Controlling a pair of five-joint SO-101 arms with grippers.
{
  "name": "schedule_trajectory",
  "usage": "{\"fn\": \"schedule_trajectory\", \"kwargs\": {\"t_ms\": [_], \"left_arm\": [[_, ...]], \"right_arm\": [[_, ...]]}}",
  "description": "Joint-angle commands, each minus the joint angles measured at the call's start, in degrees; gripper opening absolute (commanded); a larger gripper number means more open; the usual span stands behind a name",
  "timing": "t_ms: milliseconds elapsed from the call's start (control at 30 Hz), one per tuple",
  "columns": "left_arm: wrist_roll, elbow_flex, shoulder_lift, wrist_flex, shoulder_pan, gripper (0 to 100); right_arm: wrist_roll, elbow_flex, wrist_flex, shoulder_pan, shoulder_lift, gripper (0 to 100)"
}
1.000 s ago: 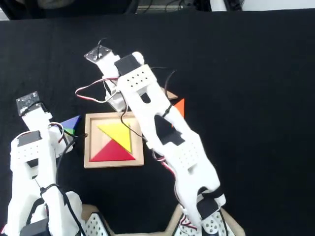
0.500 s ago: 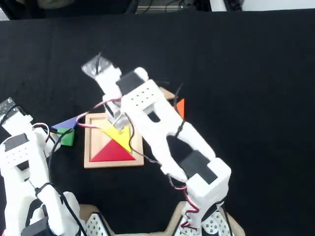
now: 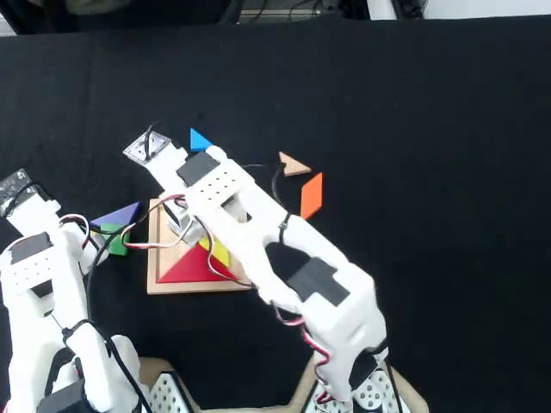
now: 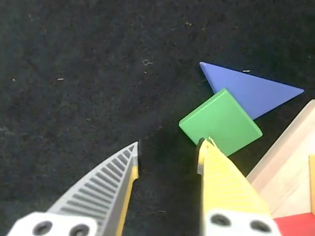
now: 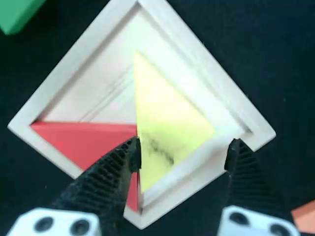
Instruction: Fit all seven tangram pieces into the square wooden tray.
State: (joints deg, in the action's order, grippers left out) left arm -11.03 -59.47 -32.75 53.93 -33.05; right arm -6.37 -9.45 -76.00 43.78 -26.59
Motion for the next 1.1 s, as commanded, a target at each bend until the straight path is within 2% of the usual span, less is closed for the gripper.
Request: {"fn": "schedule_trajectory", "kwargs": {"t_ms": [0,267,633,1067], "left_arm": [[-0.44,2.59,-0.35,-0.88,0.84,20],[-0.35,2.59,-0.26,-0.88,0.84,20],[-0.35,2.59,-0.09,-0.88,0.84,20],[-0.35,2.51,-0.09,-0.88,0.84,20]], "right_arm": [[0.0,-5.67,0.35,0.7,-3.21,27.6],[0.44,-13.93,-6.07,0.79,-9.63,27.6],[0.44,-14.46,-8.53,4.48,-10.68,27.6],[0.44,-14.99,-6.95,-0.26,-13.49,27.3]]}}
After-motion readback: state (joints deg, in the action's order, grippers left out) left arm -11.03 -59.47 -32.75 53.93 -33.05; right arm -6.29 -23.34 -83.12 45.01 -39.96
